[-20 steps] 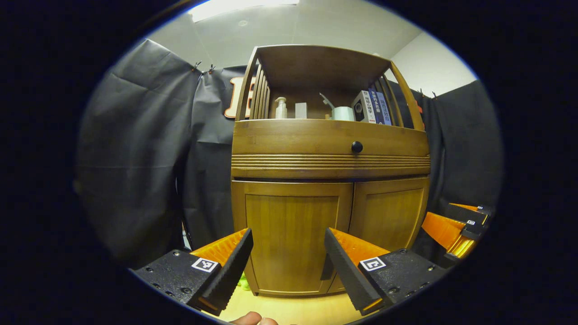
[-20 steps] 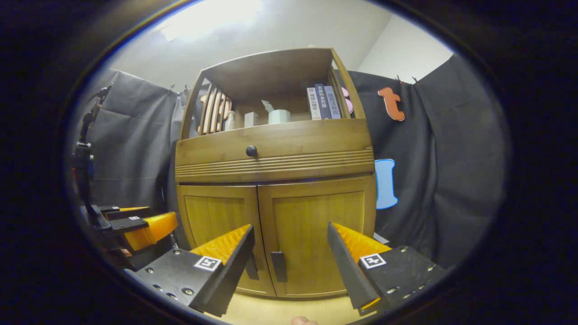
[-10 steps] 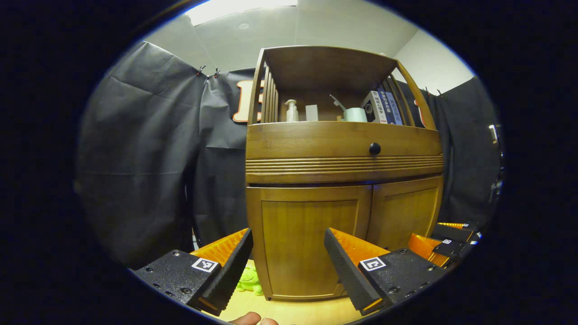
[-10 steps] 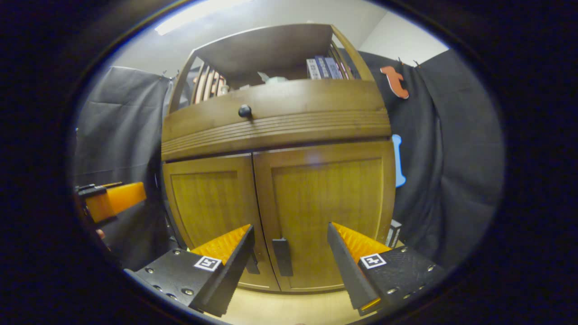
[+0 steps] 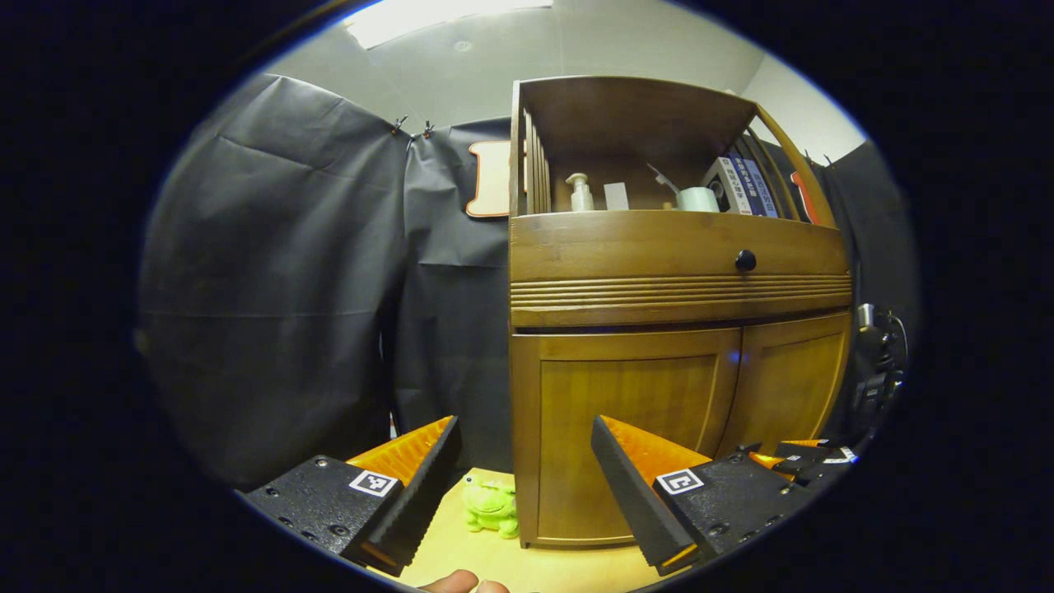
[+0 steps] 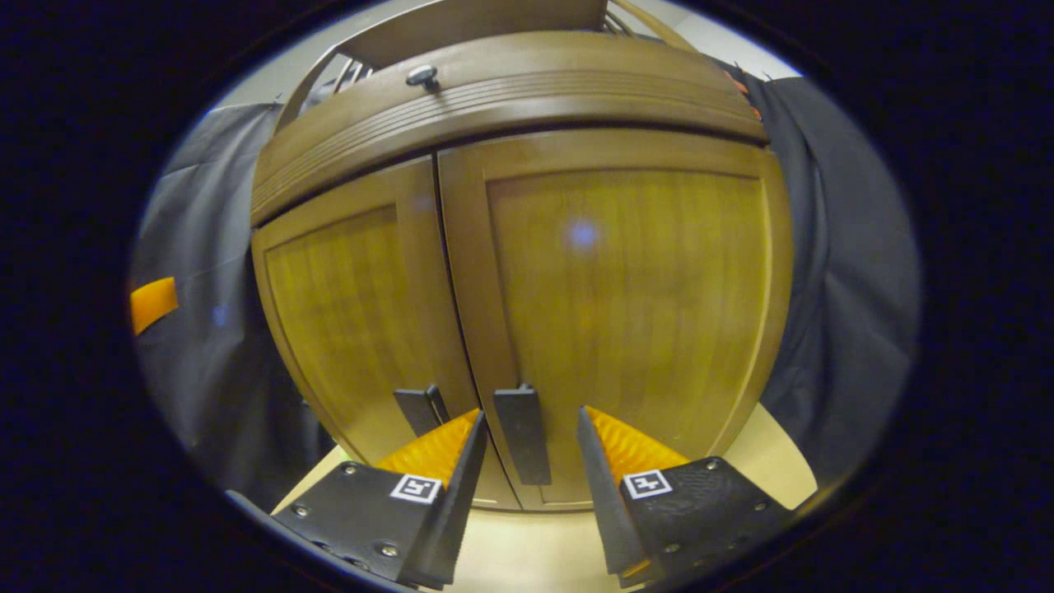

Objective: Open the right door of the double-door shoe cabinet with the right hand, and open the left door with the left hand.

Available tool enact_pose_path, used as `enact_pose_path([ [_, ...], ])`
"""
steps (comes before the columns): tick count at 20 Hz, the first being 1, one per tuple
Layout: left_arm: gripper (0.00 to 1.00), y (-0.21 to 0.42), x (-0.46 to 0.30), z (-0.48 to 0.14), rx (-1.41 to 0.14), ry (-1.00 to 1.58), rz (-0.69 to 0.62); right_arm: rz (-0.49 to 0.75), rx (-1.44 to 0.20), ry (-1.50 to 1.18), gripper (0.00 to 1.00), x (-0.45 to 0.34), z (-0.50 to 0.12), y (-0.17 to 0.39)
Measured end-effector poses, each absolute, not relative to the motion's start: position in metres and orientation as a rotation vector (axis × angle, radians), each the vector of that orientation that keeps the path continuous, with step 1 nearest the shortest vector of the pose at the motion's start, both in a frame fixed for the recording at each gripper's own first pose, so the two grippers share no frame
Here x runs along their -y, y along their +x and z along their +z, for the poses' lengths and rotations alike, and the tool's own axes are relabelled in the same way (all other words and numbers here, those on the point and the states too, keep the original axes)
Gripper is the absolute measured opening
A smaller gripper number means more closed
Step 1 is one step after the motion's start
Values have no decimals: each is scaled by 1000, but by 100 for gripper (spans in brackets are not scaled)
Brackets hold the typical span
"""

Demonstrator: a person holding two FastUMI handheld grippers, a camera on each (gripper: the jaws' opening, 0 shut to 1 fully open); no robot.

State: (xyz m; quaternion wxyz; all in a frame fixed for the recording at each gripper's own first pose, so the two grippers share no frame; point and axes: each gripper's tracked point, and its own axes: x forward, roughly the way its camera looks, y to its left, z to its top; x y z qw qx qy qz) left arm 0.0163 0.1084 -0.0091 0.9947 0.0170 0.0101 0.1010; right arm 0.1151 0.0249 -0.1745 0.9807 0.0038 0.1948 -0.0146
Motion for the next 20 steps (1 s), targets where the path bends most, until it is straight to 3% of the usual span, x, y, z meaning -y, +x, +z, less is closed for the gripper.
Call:
enact_pose_path([
  [1, 98, 17, -111, -9, -19, 33, 210, -33, -410, 4, 66, -26, -182, 118],
  [2, 98, 16, -112, -9, -19, 30, 213, -31, -421, 0, 51, -28, -190, 123],
  [3, 98, 16, -113, -10, -17, 29, 214, -32, -426, -8, 48, -30, -194, 124],
  [6, 98, 15, -115, -12, -20, 39, 223, -59, -442, -31, 48, -28, -204, 127],
  [8, 98, 14, -115, -14, -24, 48, 225, -75, -435, -85, 31, -28, -204, 129],
  [10, 98, 12, -114, -15, -25, 43, 219, -76, -433, -112, 31, -31, -204, 131],
  [11, 98, 12, -112, -15, -27, 40, 214, -72, -432, -108, 27, -30, -203, 130],
  [12, 98, 11, -110, -16, -27, 37, 210, -67, -433, -101, 31, -31, -203, 130],
  [13, 98, 10, -109, -16, -28, 37, 208, -60, -434, -101, 27, -30, -203, 129],
  [20, 98, 5, -95, -19, -29, 43, 168, -53, -436, -94, 27, -25, -197, 90],
])
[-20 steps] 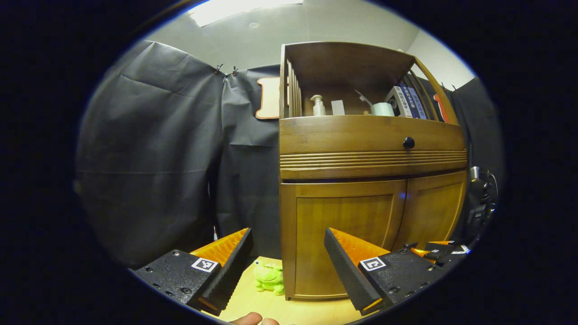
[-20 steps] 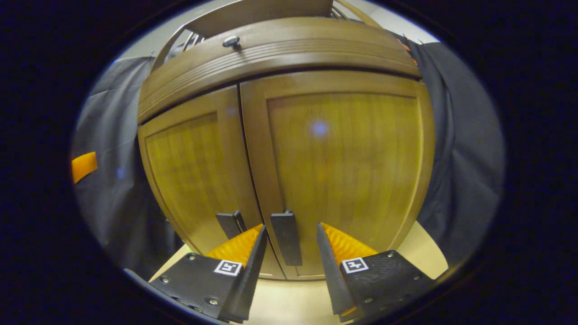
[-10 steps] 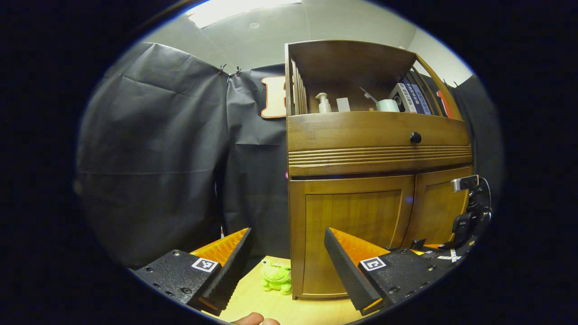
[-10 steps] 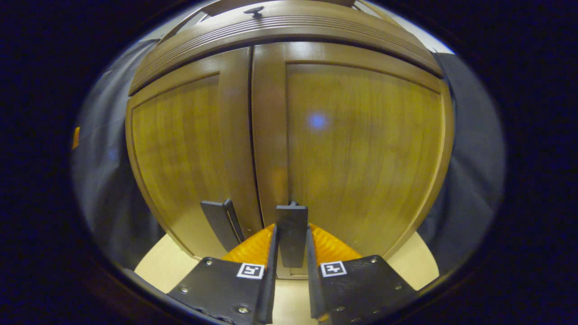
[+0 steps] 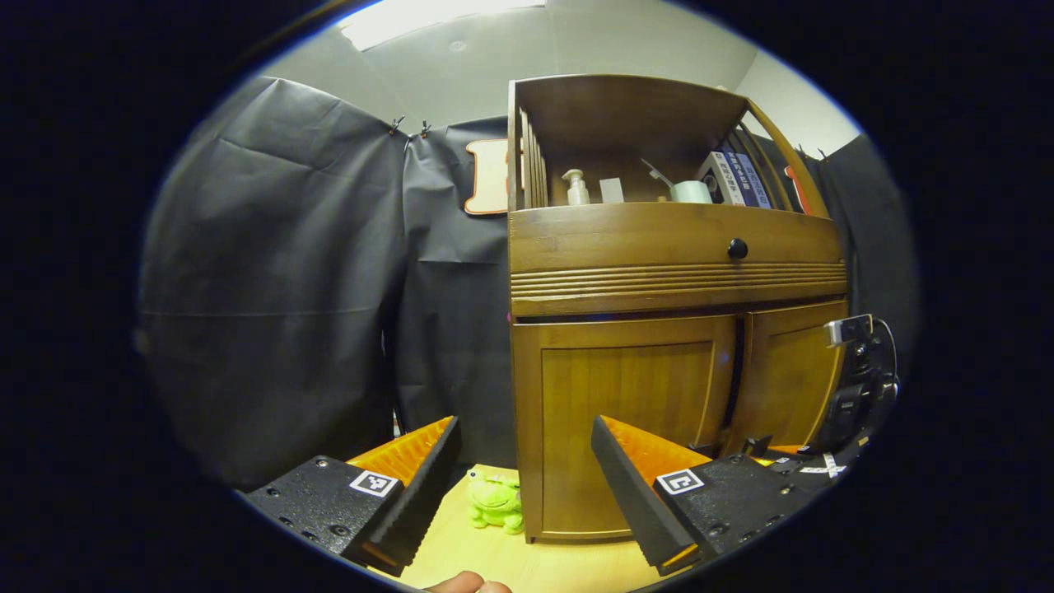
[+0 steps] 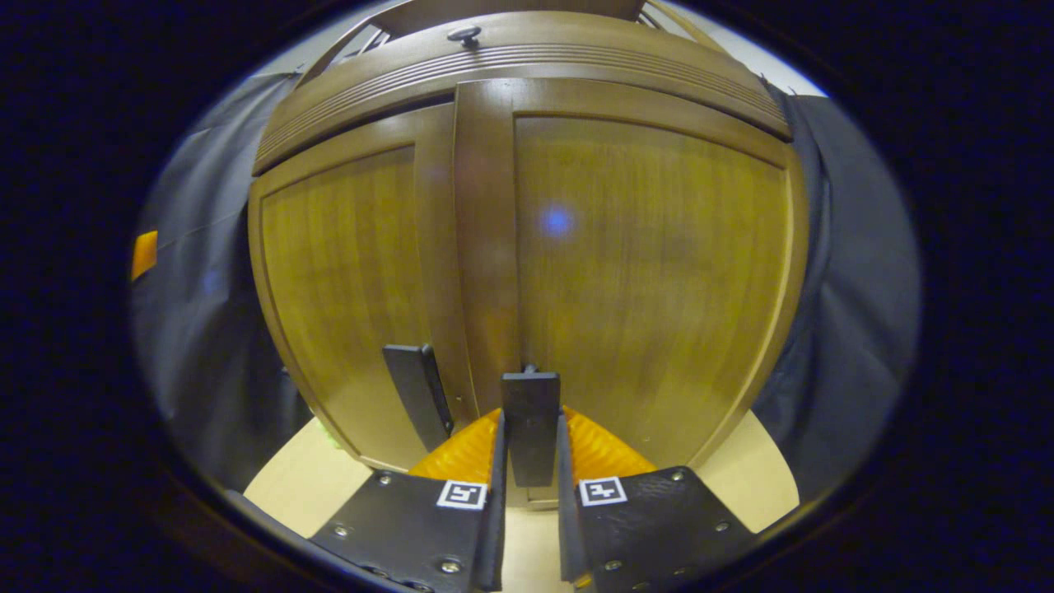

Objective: Open the right door of the double-door shoe cabinet with the right hand, and open the left door with the left hand.

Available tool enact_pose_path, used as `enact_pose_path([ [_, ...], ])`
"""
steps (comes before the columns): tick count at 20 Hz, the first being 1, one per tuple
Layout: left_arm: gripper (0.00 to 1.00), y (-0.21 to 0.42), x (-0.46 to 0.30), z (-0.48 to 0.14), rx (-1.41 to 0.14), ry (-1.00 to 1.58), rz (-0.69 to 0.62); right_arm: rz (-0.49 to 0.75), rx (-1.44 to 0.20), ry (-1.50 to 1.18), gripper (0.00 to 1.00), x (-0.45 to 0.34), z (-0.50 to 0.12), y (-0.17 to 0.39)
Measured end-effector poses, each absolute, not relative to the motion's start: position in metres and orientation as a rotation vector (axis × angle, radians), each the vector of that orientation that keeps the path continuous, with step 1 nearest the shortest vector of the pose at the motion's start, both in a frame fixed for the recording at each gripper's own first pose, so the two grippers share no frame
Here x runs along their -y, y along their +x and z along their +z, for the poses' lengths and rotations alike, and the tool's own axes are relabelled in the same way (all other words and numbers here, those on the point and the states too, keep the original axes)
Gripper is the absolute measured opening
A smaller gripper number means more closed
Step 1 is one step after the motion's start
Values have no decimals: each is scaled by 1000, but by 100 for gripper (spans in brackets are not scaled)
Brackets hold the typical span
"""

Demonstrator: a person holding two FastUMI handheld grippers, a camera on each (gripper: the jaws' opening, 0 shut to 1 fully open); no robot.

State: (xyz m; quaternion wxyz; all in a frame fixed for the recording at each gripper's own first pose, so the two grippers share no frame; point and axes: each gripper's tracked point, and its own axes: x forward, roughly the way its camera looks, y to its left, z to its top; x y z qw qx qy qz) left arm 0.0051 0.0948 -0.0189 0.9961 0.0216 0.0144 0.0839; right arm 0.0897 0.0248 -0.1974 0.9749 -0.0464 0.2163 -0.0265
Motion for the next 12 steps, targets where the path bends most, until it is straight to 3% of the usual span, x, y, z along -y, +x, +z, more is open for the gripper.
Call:
enact_pose_path([
  [12, 98, 0, -31, -33, -57, 27, 22, -62, -475, -36, 25, 6, -183, 17],
])
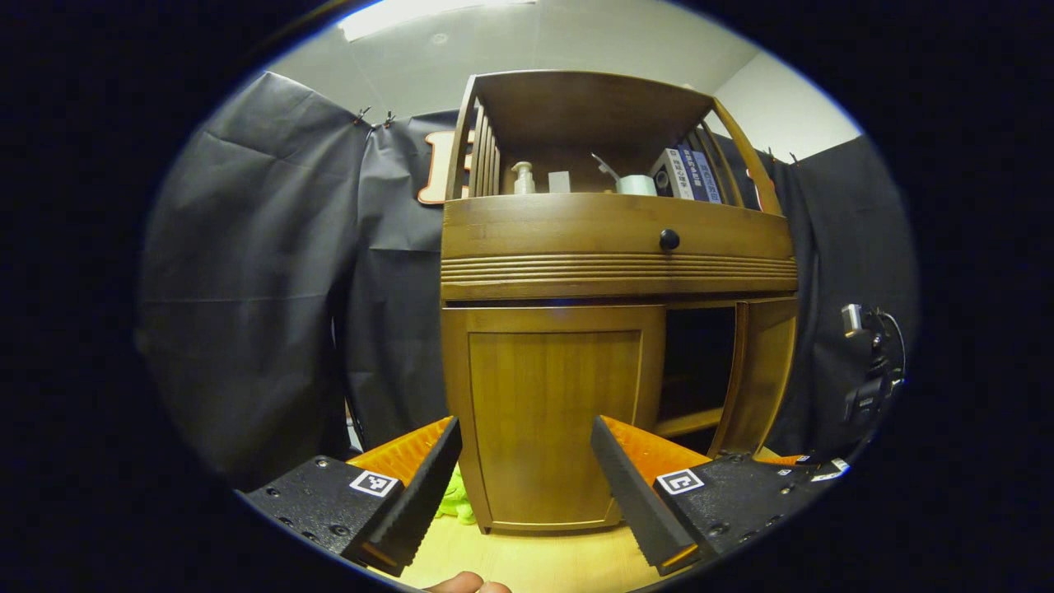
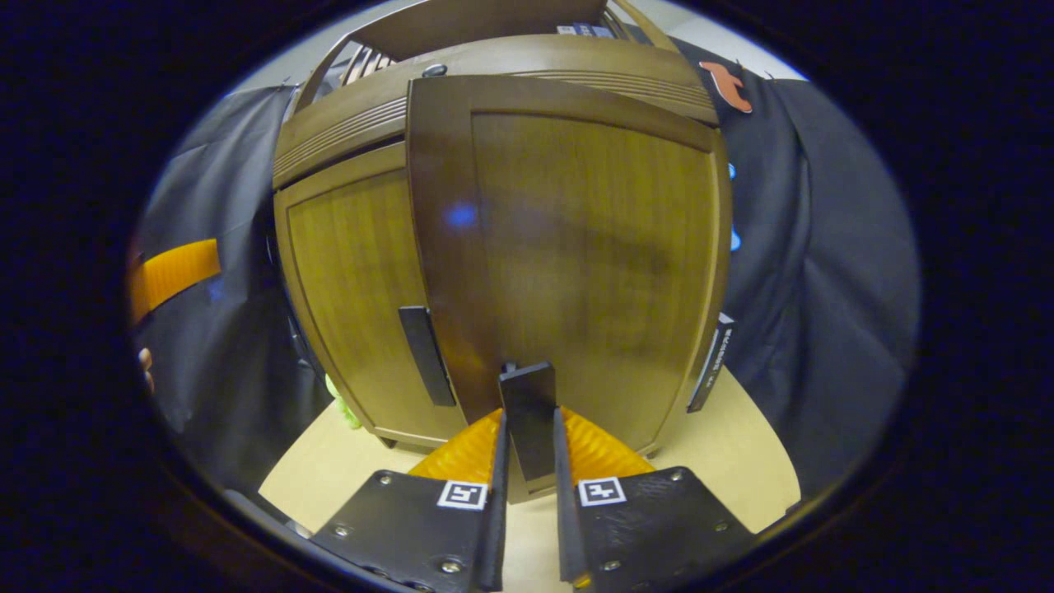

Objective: Open the right door of the double-door shoe cabinet with the right hand, and open the left door with the left hand.

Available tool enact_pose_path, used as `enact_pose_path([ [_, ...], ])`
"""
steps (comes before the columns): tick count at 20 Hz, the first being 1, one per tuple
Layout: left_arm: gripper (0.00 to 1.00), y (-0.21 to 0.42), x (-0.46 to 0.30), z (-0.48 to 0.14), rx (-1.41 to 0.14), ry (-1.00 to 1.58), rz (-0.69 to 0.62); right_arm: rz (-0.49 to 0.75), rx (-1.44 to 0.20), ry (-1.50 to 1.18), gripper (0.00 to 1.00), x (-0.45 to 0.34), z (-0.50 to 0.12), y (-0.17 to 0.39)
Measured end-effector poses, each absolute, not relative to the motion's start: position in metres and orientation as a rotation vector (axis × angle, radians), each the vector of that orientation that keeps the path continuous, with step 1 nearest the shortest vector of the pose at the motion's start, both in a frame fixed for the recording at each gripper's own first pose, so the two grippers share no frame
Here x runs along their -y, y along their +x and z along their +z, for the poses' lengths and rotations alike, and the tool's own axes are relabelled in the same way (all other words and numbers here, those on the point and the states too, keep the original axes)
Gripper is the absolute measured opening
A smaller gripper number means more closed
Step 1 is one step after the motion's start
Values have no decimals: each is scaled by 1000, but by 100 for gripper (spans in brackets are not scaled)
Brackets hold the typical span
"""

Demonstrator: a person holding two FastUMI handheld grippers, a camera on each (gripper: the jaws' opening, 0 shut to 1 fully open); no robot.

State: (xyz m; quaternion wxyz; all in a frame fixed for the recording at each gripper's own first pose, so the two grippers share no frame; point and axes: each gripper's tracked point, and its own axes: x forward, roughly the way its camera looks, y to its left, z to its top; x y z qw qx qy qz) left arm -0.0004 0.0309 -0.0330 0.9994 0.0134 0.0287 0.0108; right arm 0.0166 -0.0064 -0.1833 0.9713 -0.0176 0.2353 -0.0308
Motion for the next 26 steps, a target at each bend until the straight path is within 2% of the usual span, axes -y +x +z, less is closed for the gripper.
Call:
enact_pose_path([
  [2, 98, -1, -25, -33, -56, 38, 8, -98, -471, -46, 26, 16, -178, 7],
  [3, 98, 0, -21, -34, -58, 40, 0, -178, -454, -116, 26, 43, -165, -1],
  [4, 98, 0, -17, -36, -60, 40, -9, -285, -434, -141, 14, 71, -143, -31],
  [5, 98, 1, -12, -37, -61, 40, -20, -288, -418, -67, 1, 89, -140, -21],
  [7, 98, 5, -6, -38, -54, 45, -33, -325, -416, 68, 0, 122, -118, -30],
  [10, 98, 10, -1, -42, -63, 65, -44, -362, -400, 80, 1, 139, -119, -35],
  [14, 98, 10, 5, -43, -63, 70, -61, -337, -400, 78, 1, 129, -125, -32],
  [18, 99, 12, 0, -48, -71, 79, -49, -258, -393, 64, 1, 103, -127, -16],
  [24, 99, 19, -22, -46, -62, 74, -3, -140, -391, 78, 2, 60, -137, 31],
  [25, 98, 20, -27, -45, -60, 74, 9, -120, -397, 83, 4, 51, -140, 37],
  [26, 99, 22, -33, -46, -60, 73, 22, -105, -401, 83, 12, 44, -141, 41],
])
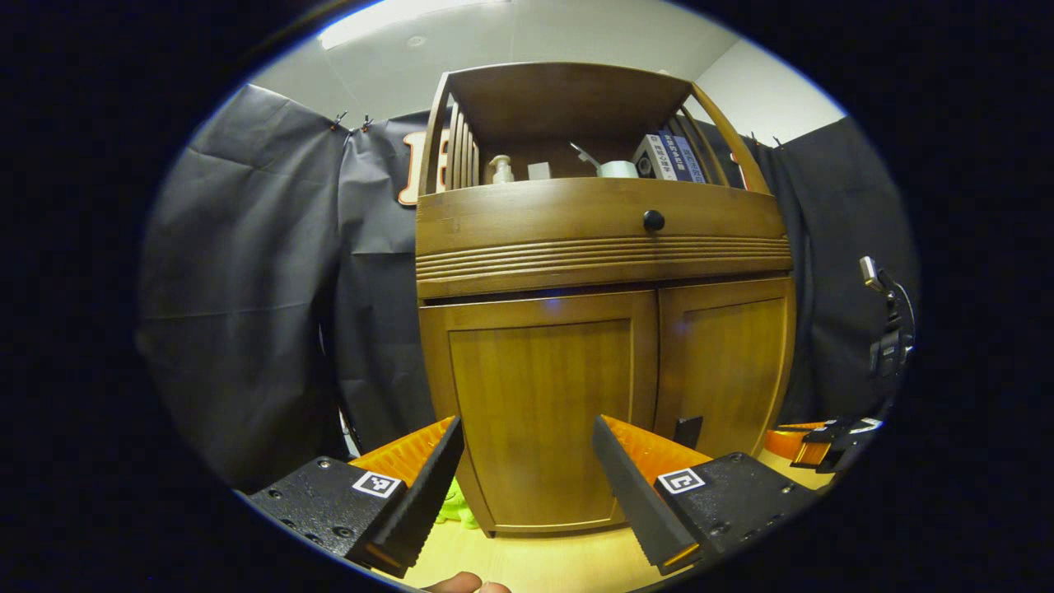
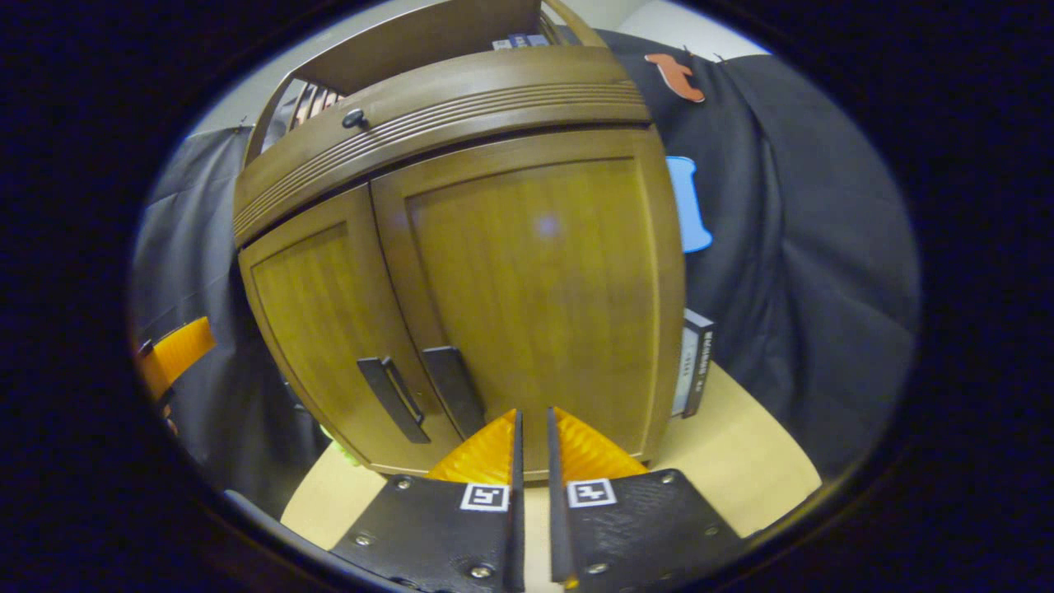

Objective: Open the right door of the double-door shoe cabinet with the right hand, and open the left door with the left hand.

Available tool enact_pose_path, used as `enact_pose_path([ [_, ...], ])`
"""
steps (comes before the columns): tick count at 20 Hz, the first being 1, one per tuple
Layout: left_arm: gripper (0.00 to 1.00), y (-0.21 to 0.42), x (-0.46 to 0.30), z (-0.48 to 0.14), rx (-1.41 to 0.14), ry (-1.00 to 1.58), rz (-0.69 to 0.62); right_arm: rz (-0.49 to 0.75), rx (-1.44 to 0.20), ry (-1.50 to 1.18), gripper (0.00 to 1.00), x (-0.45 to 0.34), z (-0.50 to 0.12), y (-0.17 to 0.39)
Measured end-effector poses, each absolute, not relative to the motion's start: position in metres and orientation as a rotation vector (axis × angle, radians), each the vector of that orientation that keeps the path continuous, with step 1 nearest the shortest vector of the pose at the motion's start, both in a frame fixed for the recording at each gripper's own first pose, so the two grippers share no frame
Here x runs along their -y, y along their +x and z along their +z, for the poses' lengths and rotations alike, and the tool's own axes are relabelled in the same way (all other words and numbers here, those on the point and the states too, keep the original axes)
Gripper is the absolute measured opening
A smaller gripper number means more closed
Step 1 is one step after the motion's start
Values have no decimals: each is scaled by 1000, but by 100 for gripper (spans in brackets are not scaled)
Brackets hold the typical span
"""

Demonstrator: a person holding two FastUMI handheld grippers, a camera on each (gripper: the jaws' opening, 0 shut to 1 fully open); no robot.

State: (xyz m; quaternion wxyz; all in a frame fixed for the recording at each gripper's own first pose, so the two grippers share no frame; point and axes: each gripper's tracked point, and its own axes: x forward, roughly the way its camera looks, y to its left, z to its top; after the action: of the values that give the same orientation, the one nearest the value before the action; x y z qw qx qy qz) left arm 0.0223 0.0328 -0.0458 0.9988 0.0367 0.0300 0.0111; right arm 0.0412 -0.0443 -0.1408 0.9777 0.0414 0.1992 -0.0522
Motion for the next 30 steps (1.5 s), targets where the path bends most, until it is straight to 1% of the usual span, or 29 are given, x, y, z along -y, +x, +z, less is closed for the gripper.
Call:
enact_pose_path([
  [2, 99, 24, -43, -48, -65, 68, 45, -80, -408, 79, 23, 32, -149, 60],
  [3, 99, 25, -49, -49, -69, 64, 56, -55, -412, 81, 23, 23, -154, 67],
  [4, 99, 26, -54, -51, -73, 60, 69, -32, -428, 79, 36, 13, -160, 75],
  [5, 99, 26, -61, -52, -77, 59, 84, -27, -440, 66, 35, 9, -168, 83],
  [6, 99, 26, -66, -54, -80, 60, 97, -20, -446, 54, 45, 5, -172, 89],
  [7, 99, 25, -72, -56, -83, 63, 112, -14, -454, 46, 36, 1, -179, 97],
  [8, 98, 24, -79, -57, -85, 65, 126, -7, -465, 41, 45, -3, -184, 103],
  [14, 99, 22, -110, -64, -106, 65, 193, -4, -483, 6, 45, -19, -199, 124],
  [15, 97, 21, -112, -65, -108, 67, 198, -11, -483, -3, 45, -18, -202, 128],
  [16, 97, 20, -115, -65, -109, 68, 201, -32, -484, -21, 36, -15, -203, 130],
  [17, 97, 20, -115, -64, -109, 67, 202, -44, -484, -37, 45, -11, -208, 135],
  [18, 99, 19, -115, -64, -110, 65, 201, -47, -468, -51, 32, -11, -202, 132],
  [19, 97, 18, -114, -64, -111, 63, 198, -48, -463, -73, 32, -9, -199, 129],
  [20, 99, 18, -113, -65, -111, 61, 194, -54, -446, -77, 28, -7, -195, 129],
  [21, 99, 18, -110, -65, -112, 59, 187, -61, -450, -67, 28, -9, -192, 123],
  [22, 99, 17, -108, -65, -112, 60, 181, -56, -444, -72, 22, -9, -190, 121],
  [23, 97, 17, -105, -65, -111, 61, 175, -50, -445, -74, 22, -8, -191, 118],
  [26, 99, 17, -94, -66, -108, 55, 146, -48, -433, -72, 21, -6, -187, 103],
  [30, 99, 16, -75, -65, -103, 53, 104, -67, -427, -76, 22, 4, -183, 71],
])
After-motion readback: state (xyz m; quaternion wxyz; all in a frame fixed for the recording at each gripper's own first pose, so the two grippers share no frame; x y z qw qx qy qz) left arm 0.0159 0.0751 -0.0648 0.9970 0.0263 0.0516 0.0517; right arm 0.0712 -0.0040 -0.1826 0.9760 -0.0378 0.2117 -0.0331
